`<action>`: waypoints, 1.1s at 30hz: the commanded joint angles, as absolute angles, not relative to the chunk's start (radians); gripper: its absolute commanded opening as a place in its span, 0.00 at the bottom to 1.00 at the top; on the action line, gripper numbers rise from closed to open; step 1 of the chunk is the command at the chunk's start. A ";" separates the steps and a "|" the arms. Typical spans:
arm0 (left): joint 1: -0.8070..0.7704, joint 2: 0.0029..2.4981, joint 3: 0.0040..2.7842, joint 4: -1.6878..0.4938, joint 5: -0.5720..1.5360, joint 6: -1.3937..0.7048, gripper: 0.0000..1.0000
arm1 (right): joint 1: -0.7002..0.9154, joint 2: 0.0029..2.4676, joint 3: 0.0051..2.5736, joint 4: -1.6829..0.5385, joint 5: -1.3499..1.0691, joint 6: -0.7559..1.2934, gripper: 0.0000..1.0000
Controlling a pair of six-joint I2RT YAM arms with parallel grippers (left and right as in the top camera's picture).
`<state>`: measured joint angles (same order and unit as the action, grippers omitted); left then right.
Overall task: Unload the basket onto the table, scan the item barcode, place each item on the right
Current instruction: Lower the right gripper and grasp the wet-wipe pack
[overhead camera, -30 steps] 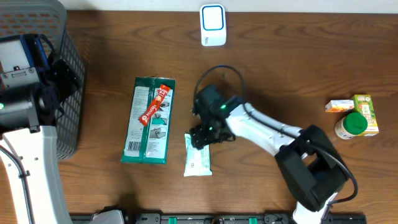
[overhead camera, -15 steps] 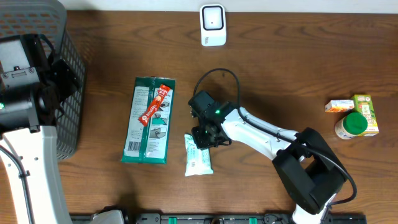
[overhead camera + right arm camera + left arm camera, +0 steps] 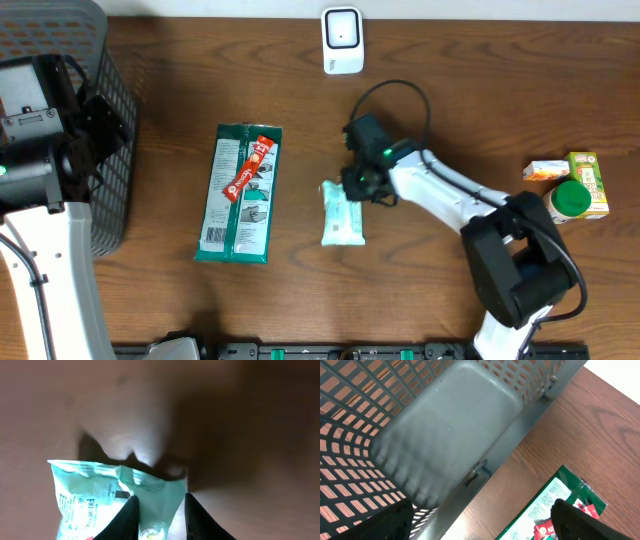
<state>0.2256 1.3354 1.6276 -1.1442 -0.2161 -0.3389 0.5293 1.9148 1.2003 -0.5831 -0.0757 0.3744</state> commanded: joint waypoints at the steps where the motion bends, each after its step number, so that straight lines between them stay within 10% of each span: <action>1: 0.229 1.339 1.634 -1.144 -0.229 -0.330 0.88 | 0.474 1.907 1.204 -0.582 -0.079 0.298 0.29; 15: 0.229 1.339 1.634 -1.144 -0.229 -0.330 0.88 | 0.337 1.812 1.259 -0.809 -0.439 0.339 0.57; 18: 0.229 1.339 1.634 -1.144 -0.229 -0.330 0.88 | 0.360 1.813 1.217 -0.810 -0.439 0.416 0.99; 22: 0.229 1.339 1.634 -1.144 -0.229 -0.330 0.88 | 0.395 1.813 1.151 -0.760 -0.436 0.460 0.99; 27: 0.229 1.339 1.634 -1.144 -0.229 -0.330 0.88 | 0.445 1.813 1.069 -0.651 -0.380 0.522 0.68; 33: 0.229 1.339 1.634 -1.144 -0.229 -0.330 0.88 | 0.508 1.813 0.991 -0.503 -0.292 0.583 0.58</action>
<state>0.2256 1.3354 1.6276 -1.1442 -0.2161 -0.3389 0.4690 1.8175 1.0279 -0.5529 -0.3660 0.5331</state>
